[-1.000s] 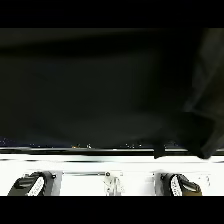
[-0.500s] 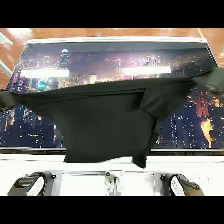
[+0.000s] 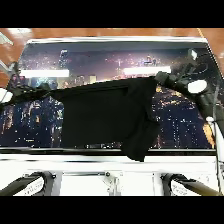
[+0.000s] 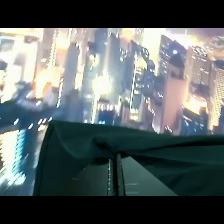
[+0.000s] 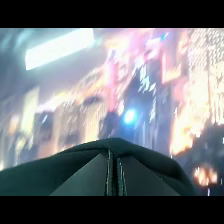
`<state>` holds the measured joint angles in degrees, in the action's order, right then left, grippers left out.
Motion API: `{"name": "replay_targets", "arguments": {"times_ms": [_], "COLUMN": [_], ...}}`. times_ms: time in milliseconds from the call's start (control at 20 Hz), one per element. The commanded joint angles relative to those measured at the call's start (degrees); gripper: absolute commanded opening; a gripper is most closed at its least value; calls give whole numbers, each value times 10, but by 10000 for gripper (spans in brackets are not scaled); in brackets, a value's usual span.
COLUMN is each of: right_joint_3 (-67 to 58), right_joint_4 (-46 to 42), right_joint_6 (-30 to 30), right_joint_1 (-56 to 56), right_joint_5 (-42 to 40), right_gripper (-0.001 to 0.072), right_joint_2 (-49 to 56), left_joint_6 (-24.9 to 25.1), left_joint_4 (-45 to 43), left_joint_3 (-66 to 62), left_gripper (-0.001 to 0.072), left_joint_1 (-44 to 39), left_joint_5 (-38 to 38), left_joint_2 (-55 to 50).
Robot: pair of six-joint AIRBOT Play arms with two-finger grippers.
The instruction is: Fold the shirts.
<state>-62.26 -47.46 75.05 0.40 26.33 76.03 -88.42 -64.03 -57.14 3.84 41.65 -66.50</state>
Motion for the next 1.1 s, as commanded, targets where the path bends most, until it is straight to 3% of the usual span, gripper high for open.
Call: {"name": "replay_targets", "arguments": {"times_ms": [0, 200, 300, 350, 400, 450, 550, 600, 750, 900, 1050], "right_joint_3": [5, 5, 5, 5, 5, 5, 5, 5, 5, 9, 37], "right_joint_4": [24, 25, 34, 35, 34, 34, 28, 7, -112, -242, -263], "right_joint_6": [12, 12, 12, 11, 7, -8, -28, -28, -30, -33, -36], "right_joint_1": [20, 20, 18, 14, 7, -1, -28, -47, -101, -143, -170], "right_joint_5": [-54, 20, 29, 37, 47, 59, 91, 116, 239, 414, 471], "right_gripper": [64, 89, 91, 256, 604, 685, 685, 684, 681, 681, 681], "right_joint_2": [62, 83, 71, 58, 41, 23, -18, -40, -90, -95, -94], "left_joint_6": [23, 22, 35, 49, 55, 55, 65, 95, 134, 153, 205], "left_joint_4": [26, 26, 24, 21, 11, 2, -9, -10, -8, -4, 19], "left_joint_3": [3, 3, -3, -14, -31, -50, -90, -100, -67, 64, 187], "left_gripper": [39, 64, 289, 410, 497, 557, 650, 675, 675, 675, 674], "left_joint_1": [-35, -50, -39, -27, -8, 14, 74, 103, 190, 231, 236], "left_joint_5": [-48, -17, 22, 56, 102, 149, 262, 319, 467, 467, 428], "left_joint_2": [-81, -128, -122, -116, -108, -101, -87, -80, -58, -27, -23]}}
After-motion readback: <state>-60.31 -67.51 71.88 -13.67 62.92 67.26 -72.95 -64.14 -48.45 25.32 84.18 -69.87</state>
